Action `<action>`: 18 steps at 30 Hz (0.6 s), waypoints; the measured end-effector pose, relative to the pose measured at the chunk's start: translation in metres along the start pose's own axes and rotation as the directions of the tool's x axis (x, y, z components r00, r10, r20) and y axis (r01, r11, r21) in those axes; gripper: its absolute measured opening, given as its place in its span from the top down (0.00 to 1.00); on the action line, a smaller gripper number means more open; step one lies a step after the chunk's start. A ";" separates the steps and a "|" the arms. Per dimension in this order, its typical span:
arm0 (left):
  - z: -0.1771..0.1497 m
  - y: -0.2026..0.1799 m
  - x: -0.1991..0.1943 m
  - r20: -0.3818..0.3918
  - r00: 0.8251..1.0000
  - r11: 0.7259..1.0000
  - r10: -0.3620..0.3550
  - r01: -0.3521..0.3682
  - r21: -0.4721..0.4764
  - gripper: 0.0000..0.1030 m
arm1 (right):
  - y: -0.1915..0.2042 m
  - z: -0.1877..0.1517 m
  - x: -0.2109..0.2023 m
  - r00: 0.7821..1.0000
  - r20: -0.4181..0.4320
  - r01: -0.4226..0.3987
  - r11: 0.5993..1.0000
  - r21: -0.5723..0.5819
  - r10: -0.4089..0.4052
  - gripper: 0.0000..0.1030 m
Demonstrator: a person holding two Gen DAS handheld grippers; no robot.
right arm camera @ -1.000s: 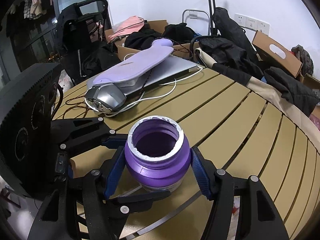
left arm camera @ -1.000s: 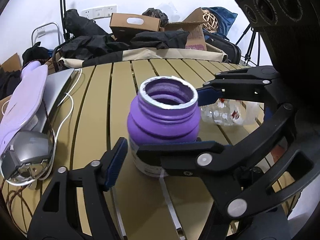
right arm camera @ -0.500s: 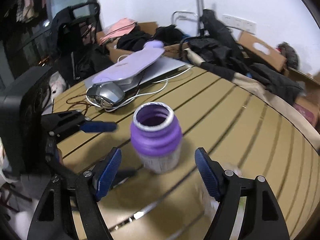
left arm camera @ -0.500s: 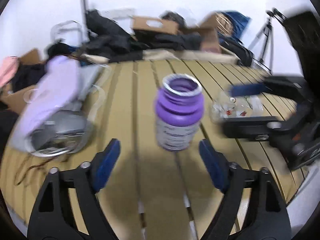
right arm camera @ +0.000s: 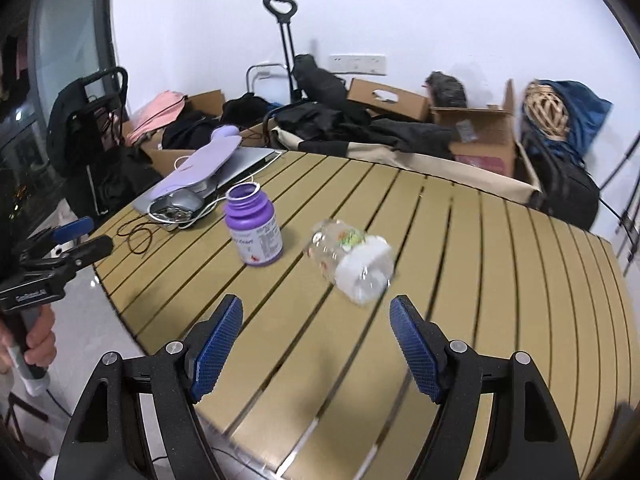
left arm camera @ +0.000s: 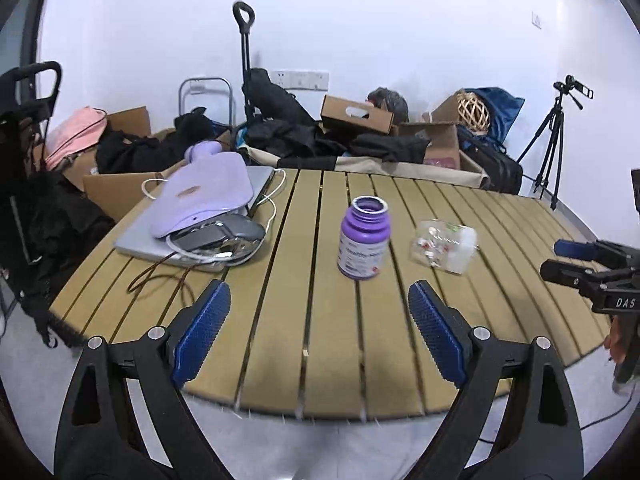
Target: Organize rigid objects
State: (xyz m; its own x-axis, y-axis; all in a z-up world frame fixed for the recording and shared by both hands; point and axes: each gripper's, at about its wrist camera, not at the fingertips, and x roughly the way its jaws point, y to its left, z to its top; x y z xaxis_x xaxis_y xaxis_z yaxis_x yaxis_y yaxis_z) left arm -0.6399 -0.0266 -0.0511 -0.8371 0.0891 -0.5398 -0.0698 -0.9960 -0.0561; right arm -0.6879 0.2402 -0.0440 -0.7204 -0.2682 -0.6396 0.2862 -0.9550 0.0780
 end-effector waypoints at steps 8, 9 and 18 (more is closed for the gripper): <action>-0.018 -0.016 -0.122 -0.008 1.000 0.998 0.019 -0.020 -0.066 0.14 | 0.037 -0.035 -0.113 1.000 -0.014 0.025 1.000 0.005 -0.025 0.22; -0.022 -0.019 -0.139 -0.017 1.000 0.997 0.022 -0.023 -0.071 0.14 | 0.043 -0.041 -0.129 0.999 -0.019 0.028 1.000 -0.002 -0.028 0.22; -0.094 -0.064 -0.320 0.130 0.991 1.000 0.005 -0.008 0.028 0.05 | 0.103 -0.132 -0.283 0.998 0.066 0.007 0.999 -0.035 -0.004 0.22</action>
State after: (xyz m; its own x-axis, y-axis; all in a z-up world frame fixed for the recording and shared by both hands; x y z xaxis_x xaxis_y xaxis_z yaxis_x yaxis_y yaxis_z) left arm -0.3166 0.0099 0.0466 -0.9010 0.0825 -0.4260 -0.0780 -0.9966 -0.0281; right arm -0.3710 0.2346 0.0438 -0.7621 -0.2718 -0.5877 0.3036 -0.9517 0.0465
